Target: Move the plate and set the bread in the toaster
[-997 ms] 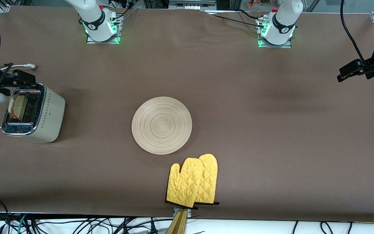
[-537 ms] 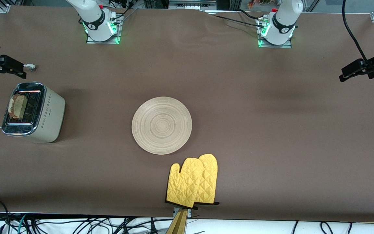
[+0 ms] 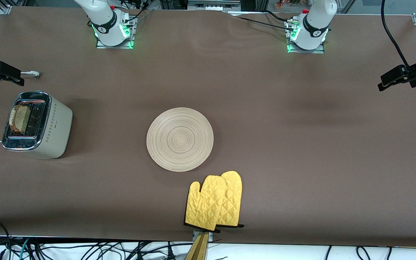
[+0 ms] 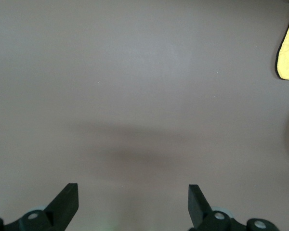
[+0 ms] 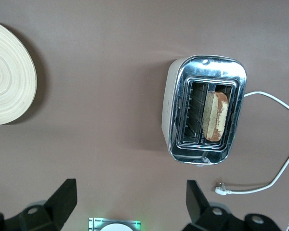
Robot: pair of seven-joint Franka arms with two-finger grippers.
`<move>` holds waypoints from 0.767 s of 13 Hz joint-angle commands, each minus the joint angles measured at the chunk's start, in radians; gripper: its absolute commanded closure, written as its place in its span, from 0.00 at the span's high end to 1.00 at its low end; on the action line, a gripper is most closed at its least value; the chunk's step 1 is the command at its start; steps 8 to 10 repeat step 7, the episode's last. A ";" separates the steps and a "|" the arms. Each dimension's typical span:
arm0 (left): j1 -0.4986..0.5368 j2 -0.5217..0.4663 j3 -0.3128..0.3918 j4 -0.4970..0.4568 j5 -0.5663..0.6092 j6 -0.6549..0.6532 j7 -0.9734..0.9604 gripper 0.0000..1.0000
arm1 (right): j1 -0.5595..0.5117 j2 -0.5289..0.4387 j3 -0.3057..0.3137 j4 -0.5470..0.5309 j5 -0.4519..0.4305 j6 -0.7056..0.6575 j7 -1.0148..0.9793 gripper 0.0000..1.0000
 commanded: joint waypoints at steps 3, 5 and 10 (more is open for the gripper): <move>0.004 0.010 -0.003 0.030 0.013 -0.016 0.002 1.00 | -0.012 0.000 0.014 -0.008 0.016 0.003 -0.010 1.00; 0.004 0.010 -0.003 0.030 0.013 -0.016 0.002 1.00 | -0.010 0.000 0.016 -0.007 0.014 0.004 -0.008 1.00; 0.004 0.010 -0.003 0.032 0.013 -0.016 0.003 1.00 | -0.015 0.001 0.014 -0.007 0.016 0.004 -0.021 1.00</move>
